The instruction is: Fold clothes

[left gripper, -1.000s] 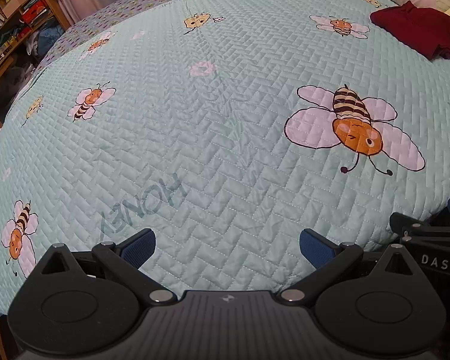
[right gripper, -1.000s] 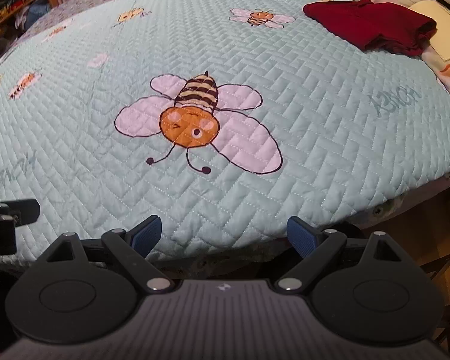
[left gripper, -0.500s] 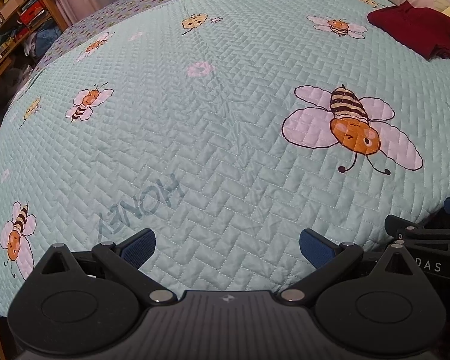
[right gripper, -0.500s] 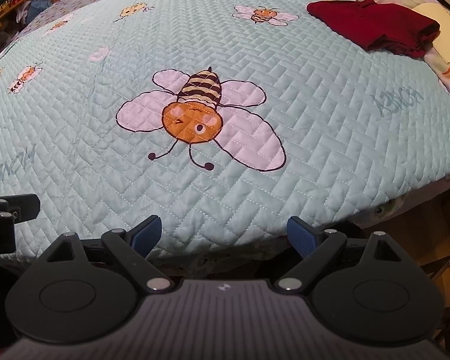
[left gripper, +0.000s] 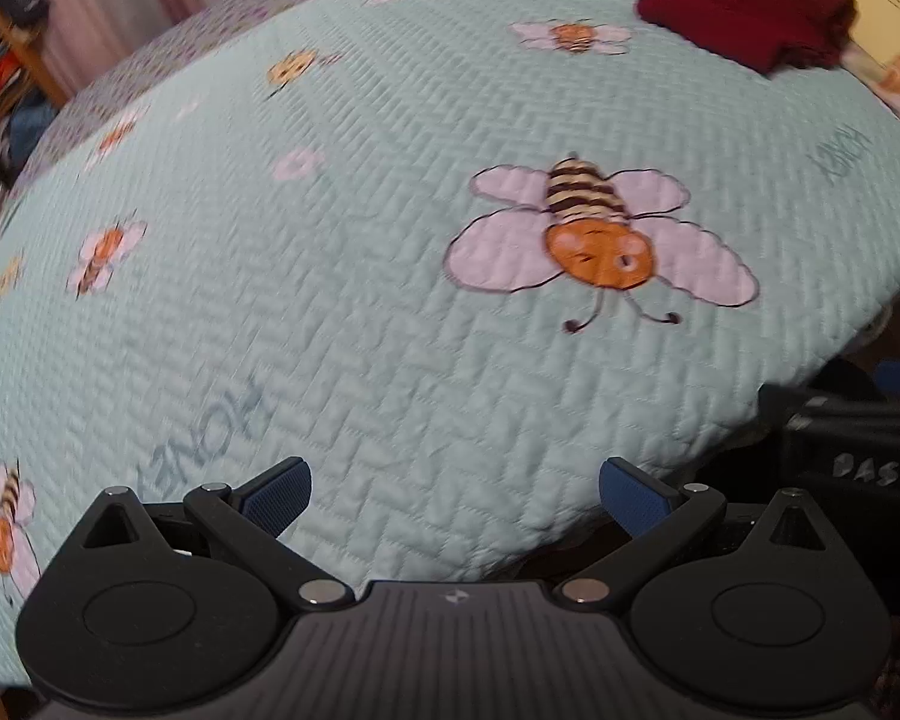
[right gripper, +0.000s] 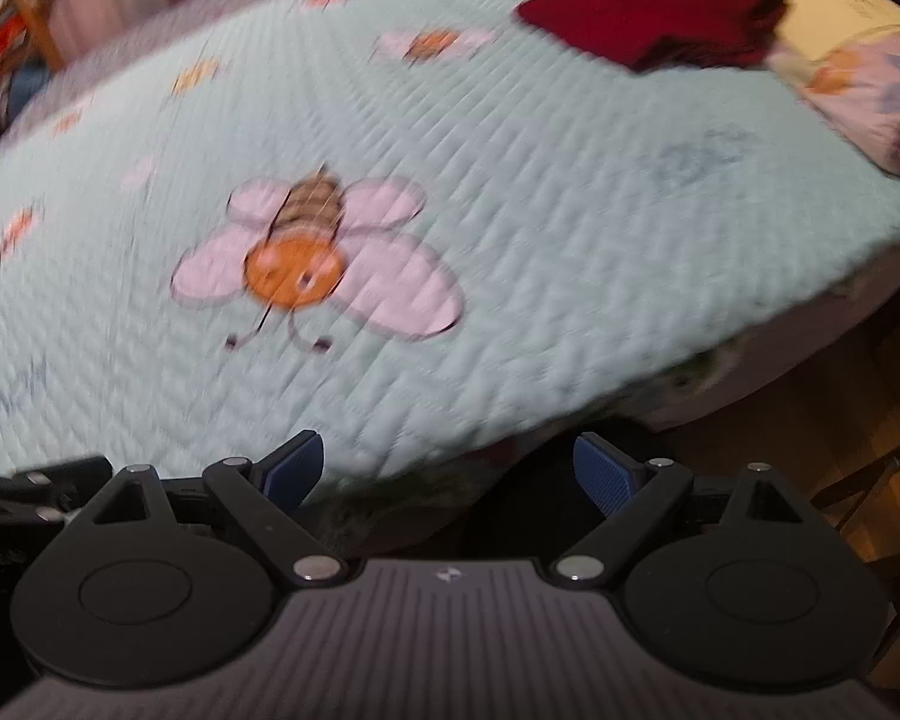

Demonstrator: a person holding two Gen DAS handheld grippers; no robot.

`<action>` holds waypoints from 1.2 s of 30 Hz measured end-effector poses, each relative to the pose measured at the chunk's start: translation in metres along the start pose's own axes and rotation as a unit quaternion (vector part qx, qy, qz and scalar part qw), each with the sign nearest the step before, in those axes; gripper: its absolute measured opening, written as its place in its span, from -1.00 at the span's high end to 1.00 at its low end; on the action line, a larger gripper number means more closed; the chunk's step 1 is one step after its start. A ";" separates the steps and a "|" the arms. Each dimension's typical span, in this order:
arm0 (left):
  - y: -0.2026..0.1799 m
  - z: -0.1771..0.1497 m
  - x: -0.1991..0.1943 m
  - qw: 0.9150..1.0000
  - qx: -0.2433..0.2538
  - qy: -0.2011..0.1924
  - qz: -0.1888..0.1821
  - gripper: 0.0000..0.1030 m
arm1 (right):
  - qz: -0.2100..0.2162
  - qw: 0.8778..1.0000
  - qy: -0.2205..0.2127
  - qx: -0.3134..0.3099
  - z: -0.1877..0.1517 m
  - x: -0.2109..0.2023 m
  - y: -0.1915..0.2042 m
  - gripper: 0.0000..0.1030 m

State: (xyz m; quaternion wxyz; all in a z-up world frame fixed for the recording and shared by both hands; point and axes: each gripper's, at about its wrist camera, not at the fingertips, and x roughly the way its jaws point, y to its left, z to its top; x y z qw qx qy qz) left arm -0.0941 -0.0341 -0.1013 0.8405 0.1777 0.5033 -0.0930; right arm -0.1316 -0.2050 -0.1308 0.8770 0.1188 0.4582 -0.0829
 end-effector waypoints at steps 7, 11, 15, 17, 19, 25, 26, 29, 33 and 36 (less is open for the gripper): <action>-0.113 0.027 -0.042 0.983 0.168 -0.055 -0.051 -0.98 | -0.102 0.982 -0.106 0.118 -0.027 -0.094 -0.099 -0.76; -0.198 0.039 -0.077 0.959 0.248 -0.069 -0.121 -0.98 | -0.184 0.959 -0.082 0.198 -0.053 -0.140 -0.174 -0.77; -0.276 0.036 -0.105 0.936 0.297 -0.051 -0.181 -0.98 | -0.268 0.927 -0.064 0.253 -0.079 -0.176 -0.236 -0.77; -0.314 0.035 -0.119 0.922 0.322 -0.041 -0.210 -0.98 | -0.299 0.913 -0.060 0.272 -0.090 -0.191 -0.260 -0.77; -0.350 0.030 -0.131 0.909 0.349 -0.034 -0.224 -0.98 | -0.305 0.906 -0.058 0.289 -0.100 -0.202 -0.280 -0.77; -0.419 0.006 -0.150 0.892 0.399 -0.032 -0.208 -0.98 | -0.298 0.892 -0.045 0.336 -0.122 -0.216 -0.329 -0.77; -0.426 0.006 -0.150 0.893 0.398 -0.029 -0.208 -0.98 | -0.292 0.892 -0.037 0.343 -0.123 -0.215 -0.337 -0.77; -0.446 0.003 -0.148 0.895 0.398 -0.035 -0.197 -0.98 | -0.259 0.893 -0.024 0.367 -0.131 -0.212 -0.355 -0.77; -0.464 -0.003 -0.139 0.895 0.406 -0.029 -0.183 -0.98 | -0.234 0.890 -0.020 0.390 -0.141 -0.210 -0.369 -0.77; -0.470 -0.005 -0.137 0.894 0.409 -0.026 -0.179 -0.98 | -0.233 0.892 -0.019 0.386 -0.141 -0.211 -0.371 -0.77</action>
